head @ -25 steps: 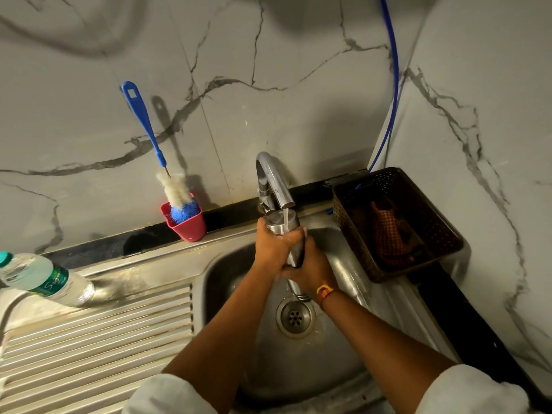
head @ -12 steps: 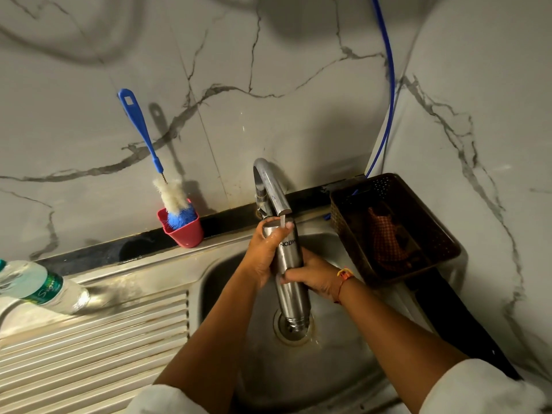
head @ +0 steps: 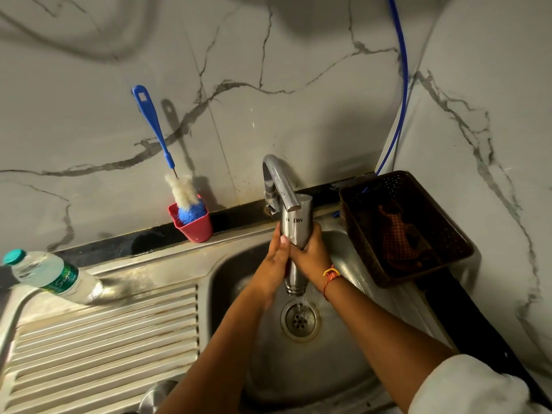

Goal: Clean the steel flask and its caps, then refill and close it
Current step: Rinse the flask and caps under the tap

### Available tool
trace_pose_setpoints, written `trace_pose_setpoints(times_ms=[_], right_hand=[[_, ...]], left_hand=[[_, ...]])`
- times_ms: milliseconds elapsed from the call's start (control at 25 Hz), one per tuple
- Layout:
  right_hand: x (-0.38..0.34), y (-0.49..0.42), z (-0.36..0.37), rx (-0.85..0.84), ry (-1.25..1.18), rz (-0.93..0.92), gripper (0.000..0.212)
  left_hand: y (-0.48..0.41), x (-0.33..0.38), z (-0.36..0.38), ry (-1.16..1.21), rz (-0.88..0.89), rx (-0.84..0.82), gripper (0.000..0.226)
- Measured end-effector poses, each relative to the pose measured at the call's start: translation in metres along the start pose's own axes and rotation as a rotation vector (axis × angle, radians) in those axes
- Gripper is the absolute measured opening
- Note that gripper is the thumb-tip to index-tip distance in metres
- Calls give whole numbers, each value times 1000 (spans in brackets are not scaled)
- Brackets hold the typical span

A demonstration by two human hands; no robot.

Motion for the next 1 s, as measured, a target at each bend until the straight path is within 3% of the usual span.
trace_pose_setpoints(times_ms=[160,360,520,640,720,840,920,1000], right_hand=[[2,1,-6,-18,-172,148,65],[3,5,-13,-72,-366,251,42],[5,9,-29,-98,-291,211,68],[2,15,-36,-71,-135,196,72],[-6,16,-30,-86,48,128,76],[-19,13,-13,-137,299,7,83],[-22,11,-2,-140,453,-55,83],[-21,13,4,-98,595,-107,83]], left_hand=[[4,-22,-4,-106,-69,-62,73],[4,-36,-13,-359,-96,-116,74],[-2,-41,-22,-665,-44,-56,87],[-7,-46,-26,-807,-58,15,95],[-8,-50,-28,-797,-94,-4,86],[-10,-45,-37,-727,-45,10,45],[-13,-37,-48,-664,7,104,27],[-19,-29,-60,-609,24,213,26]])
Point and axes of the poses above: each hand's wrist, its own y-axis away from the middle knuckle, its own z-axis out of the palm, x = y × z, the point moved 4 cm from there along -y, towards the middle knuckle, and after that the axes turned 10 degrees about -y, right-handed, at the moved point
